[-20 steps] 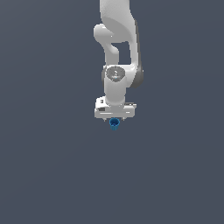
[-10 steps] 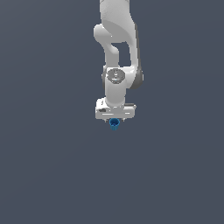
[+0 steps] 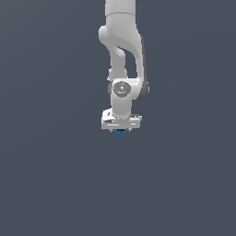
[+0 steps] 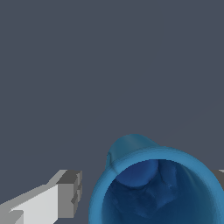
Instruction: Pick up the object and move it to a goal position.
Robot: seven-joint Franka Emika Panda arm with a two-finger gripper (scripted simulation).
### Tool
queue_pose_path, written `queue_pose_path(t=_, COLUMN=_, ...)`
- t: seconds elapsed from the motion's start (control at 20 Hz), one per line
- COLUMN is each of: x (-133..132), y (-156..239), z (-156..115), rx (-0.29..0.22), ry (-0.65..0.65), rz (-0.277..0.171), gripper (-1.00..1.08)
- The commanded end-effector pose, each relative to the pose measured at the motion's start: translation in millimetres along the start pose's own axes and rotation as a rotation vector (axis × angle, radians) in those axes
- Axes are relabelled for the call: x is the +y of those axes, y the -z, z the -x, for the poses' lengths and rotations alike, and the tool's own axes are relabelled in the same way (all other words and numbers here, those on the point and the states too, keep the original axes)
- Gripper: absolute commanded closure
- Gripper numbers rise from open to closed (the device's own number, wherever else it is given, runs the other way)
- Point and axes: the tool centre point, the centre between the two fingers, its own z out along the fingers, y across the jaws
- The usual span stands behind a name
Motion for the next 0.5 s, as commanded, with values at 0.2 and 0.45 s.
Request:
queue_pose_path(t=0.2, x=-0.1, y=-4.0, z=-0.8, rx=0.002, ry=0.000, rz=0.000, gripper=1.08)
queue_pose_path(t=0.45, x=-0.1, y=-4.0, z=-0.8, rx=0.002, ry=0.000, rz=0.000, gripper=1.08)
